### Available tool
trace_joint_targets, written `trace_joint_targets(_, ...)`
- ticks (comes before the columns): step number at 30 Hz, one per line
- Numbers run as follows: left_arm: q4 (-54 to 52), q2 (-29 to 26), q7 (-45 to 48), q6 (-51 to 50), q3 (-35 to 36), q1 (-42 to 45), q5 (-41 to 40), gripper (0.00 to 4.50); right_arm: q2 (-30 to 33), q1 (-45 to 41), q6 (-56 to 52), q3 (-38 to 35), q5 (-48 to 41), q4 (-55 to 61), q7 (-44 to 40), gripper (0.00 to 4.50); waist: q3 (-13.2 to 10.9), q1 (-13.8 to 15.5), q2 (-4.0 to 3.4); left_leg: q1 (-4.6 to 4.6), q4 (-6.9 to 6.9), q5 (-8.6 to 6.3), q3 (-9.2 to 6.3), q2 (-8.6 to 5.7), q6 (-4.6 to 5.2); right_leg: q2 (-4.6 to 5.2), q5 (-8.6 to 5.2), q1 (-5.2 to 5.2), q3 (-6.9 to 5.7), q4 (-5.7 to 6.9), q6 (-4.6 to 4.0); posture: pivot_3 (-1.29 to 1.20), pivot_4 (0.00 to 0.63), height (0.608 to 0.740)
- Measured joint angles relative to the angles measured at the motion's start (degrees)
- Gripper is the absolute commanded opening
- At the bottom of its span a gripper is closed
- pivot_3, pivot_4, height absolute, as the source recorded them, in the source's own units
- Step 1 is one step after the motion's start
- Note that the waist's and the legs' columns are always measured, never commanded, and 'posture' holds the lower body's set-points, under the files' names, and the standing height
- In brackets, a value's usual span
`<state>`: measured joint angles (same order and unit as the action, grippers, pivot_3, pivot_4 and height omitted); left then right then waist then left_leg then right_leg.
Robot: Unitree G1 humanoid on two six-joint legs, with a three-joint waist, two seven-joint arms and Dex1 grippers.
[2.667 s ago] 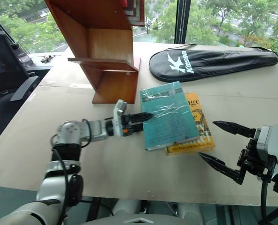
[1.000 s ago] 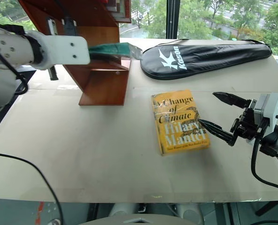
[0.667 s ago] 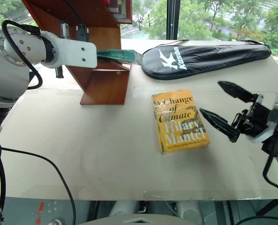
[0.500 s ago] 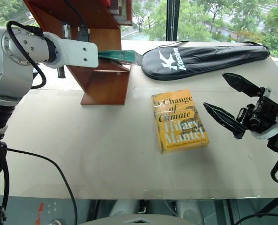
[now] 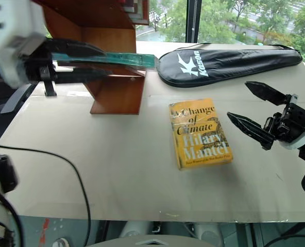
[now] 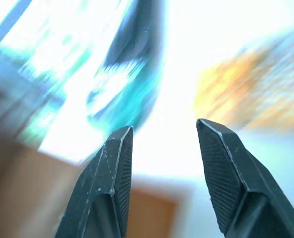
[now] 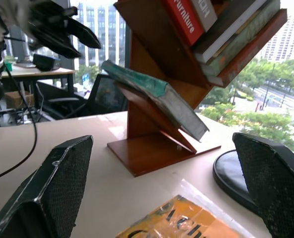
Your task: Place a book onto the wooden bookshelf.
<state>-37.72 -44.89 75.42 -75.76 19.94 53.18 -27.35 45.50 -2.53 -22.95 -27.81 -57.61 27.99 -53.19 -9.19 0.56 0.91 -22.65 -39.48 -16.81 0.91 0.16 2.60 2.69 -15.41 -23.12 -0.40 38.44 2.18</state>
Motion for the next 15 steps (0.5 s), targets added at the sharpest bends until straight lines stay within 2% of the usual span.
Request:
trace_joint_targets(2, -2.88, 6.06, -4.77, -1.36, 0.5, -9.71, -2.11, 2.06, 1.41, 2.79, -0.38, -0.87, 1.93, -0.26, -0.27, 4.5, 0.09, 0.04, -0.14, 0.31, 0.06, 0.0, 0.02, 0.0, 0.0, 0.0, 0.0, 0.22, 0.1, 0.05, -0.01, 0.0, 0.15, 0.74)
trace_joint_targets(4, -2.73, 12.93, -11.88, -0.52, 0.56, -19.75, -1.79, 2.06, 2.6, 7.54, -0.05, -1.93, 6.22, -1.23, -1.28, 4.5, -0.03, 0.2, 0.06, 0.51, 0.11, 0.0, -0.02, 0.01, -0.01, -0.05, 0.0, 0.41, 0.1, 0.1, -0.04, 0.0, 0.15, 0.74)
trace_joint_targets(5, -2.64, 13.24, -12.94, -0.1, 0.48, -21.78, -1.51, 2.06, 2.85, 8.65, 0.0, -2.07, 7.13, -1.45, -1.56, 4.5, -0.07, 0.16, 0.15, 0.54, 0.12, 0.0, -0.03, 0.02, -0.01, -0.06, 0.01, 0.41, 0.11, 0.1, -0.05, 0.0, 0.15, 0.74)
trace_joint_targets(8, -2.29, 14.53, -16.58, 11.16, 1.74, -39.28, 0.57, 2.06, 2.55, 18.74, 1.33, -6.07, 12.83, -2.95, -3.7, 4.5, 0.0, -0.06, 0.1, 0.77, 0.32, -0.01, 0.14, 0.02, -0.02, -0.01, 0.0, 0.51, 0.38, -0.01, -0.07, 0.0, 0.15, 0.74)
trace_joint_targets(12, 2.03, 12.42, -16.79, 26.25, 3.59, -54.92, 4.24, 2.06, 1.32, 28.61, 3.52, -12.33, 16.94, -5.9, -7.52, 4.5, 0.03, 0.25, 0.13, 0.8, 0.36, -0.1, 0.13, 0.02, 0.12, 0.09, 0.0, 0.57, 0.34, -0.11, -0.08, 0.0, 0.15, 0.74)
trace_joint_targets(15, 7.27, 10.53, -15.44, 34.55, 5.41, -60.03, 4.91, 2.06, 0.71, 31.55, 4.79, -14.19, 18.55, -6.8, -9.19, 4.5, 0.08, 0.28, 0.04, 0.85, 0.36, -0.17, 0.1, 0.06, 0.25, 0.19, 0.01, 0.67, 0.25, -0.3, -0.48, 0.0, 0.15, 0.74)
